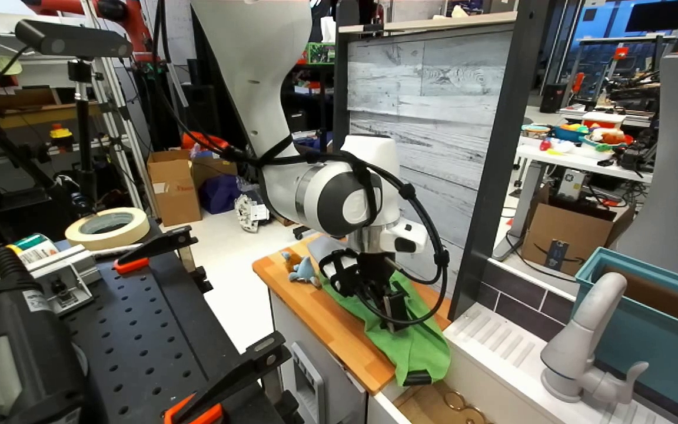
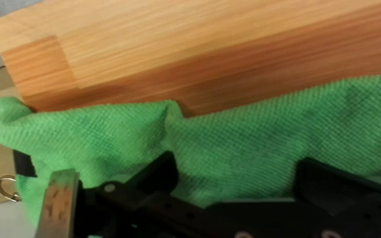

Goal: Slide the green cloth to the right

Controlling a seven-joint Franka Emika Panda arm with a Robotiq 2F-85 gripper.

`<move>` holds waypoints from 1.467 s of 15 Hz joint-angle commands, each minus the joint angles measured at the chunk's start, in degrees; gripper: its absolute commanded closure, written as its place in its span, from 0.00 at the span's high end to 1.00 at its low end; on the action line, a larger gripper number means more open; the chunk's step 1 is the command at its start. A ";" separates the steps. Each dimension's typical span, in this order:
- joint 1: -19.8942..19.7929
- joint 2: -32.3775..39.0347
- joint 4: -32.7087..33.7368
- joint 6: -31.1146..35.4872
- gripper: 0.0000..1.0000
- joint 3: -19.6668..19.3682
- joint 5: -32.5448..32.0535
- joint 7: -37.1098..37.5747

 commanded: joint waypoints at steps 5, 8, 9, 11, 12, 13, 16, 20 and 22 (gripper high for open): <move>0.96 -2.12 -9.70 8.20 1.00 -2.40 0.59 -1.34; 1.53 -3.47 -12.51 10.69 1.00 -2.69 0.97 -1.41; 2.17 -4.10 -13.65 11.40 1.00 -3.35 1.07 -1.08; 1.99 -5.38 -15.37 12.67 1.00 -3.29 1.56 -1.23; 1.65 -6.16 -16.03 12.76 1.00 -3.05 2.02 -1.27; 1.29 -6.97 -16.64 12.93 1.00 -2.87 2.46 -1.38; -0.36 -9.70 -18.08 12.90 1.00 -2.00 4.16 -1.64; -2.85 -15.13 -20.88 10.76 1.00 -0.93 5.37 -2.65; -5.84 -19.18 -23.72 10.20 1.00 1.69 5.36 -4.96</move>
